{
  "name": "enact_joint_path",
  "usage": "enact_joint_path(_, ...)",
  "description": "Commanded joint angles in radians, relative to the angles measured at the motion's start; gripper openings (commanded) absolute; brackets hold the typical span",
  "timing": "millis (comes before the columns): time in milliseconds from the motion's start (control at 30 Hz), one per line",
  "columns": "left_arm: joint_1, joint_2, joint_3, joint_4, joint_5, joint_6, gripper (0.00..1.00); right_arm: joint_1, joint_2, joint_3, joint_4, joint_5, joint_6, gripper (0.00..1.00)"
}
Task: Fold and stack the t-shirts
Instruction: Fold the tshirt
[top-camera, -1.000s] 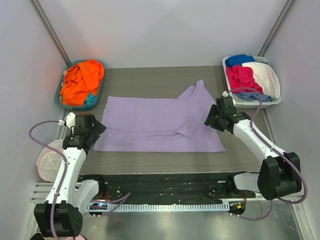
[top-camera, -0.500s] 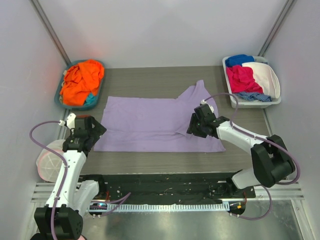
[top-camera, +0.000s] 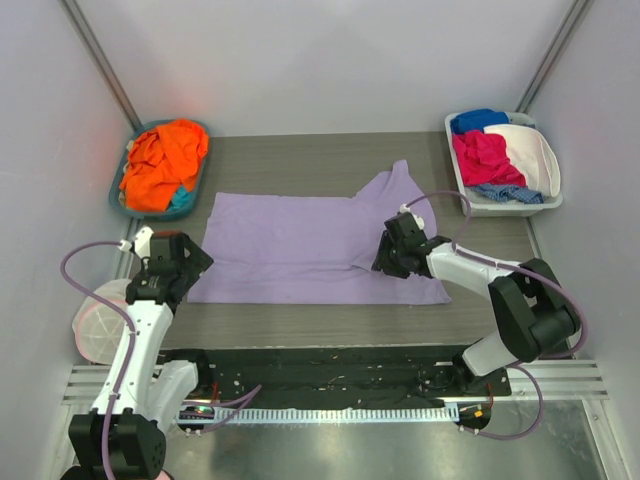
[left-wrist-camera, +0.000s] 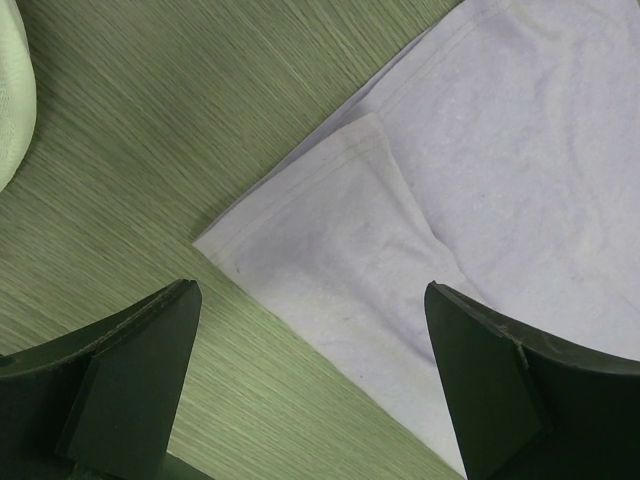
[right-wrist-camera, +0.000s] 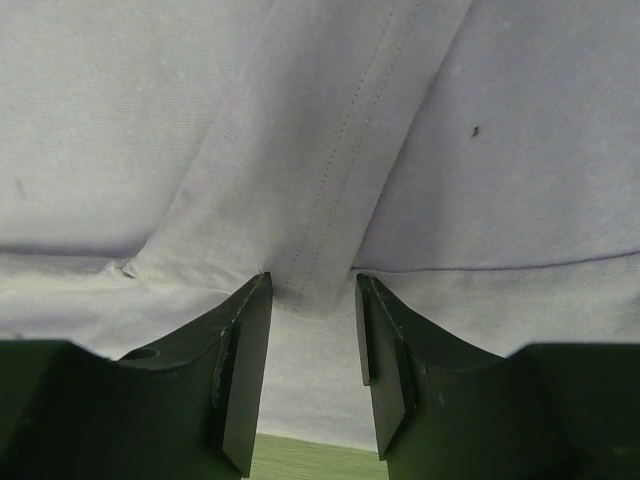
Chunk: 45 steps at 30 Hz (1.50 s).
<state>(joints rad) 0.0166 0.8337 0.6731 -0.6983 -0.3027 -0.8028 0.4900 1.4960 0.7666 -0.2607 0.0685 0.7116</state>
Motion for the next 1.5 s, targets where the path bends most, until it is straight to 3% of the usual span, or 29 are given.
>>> enact_joint_path(0,0.006,-0.01,-0.009,0.023,0.002,0.016,1.0,0.007,0.009,-0.01,0.044,0.011,0.012,0.47)
enact_joint_path(133,0.006,-0.012,-0.015,0.025,0.001,0.016,1.0,0.005,0.02,-0.016,0.057,0.01,0.011,0.37)
enact_joint_path(267,0.005,-0.015,-0.017,0.022,-0.004,0.019,1.0,0.007,0.032,-0.018,0.066,0.007,0.009,0.15)
enact_joint_path(433,0.006,-0.021,-0.023,0.019,-0.01,0.02,1.0,0.007,0.014,-0.013,0.058,0.008,0.008,0.04)
enact_joint_path(733,0.005,-0.035,-0.023,0.01,-0.012,0.021,1.0,0.01,0.013,0.149,-0.005,0.004,-0.021,0.02)
enact_joint_path(1067,0.006,-0.047,-0.032,0.002,-0.013,0.019,1.0,0.012,0.282,0.402,0.031,-0.015,-0.047,0.02)
enact_joint_path(1133,0.005,-0.048,-0.03,0.0,-0.01,0.019,1.0,0.012,0.331,0.43,0.029,-0.018,-0.052,0.13)
enact_joint_path(1200,0.005,-0.05,-0.03,-0.001,-0.012,0.019,1.0,0.012,0.355,0.465,0.029,-0.015,-0.061,0.35)
enact_joint_path(1300,0.006,-0.054,-0.029,-0.006,-0.009,0.019,1.0,0.013,0.363,0.494,0.032,-0.009,-0.075,0.44)
enact_joint_path(1467,0.005,-0.056,-0.027,-0.007,-0.006,0.016,1.0,0.012,0.36,0.571,0.025,-0.01,-0.127,0.49)
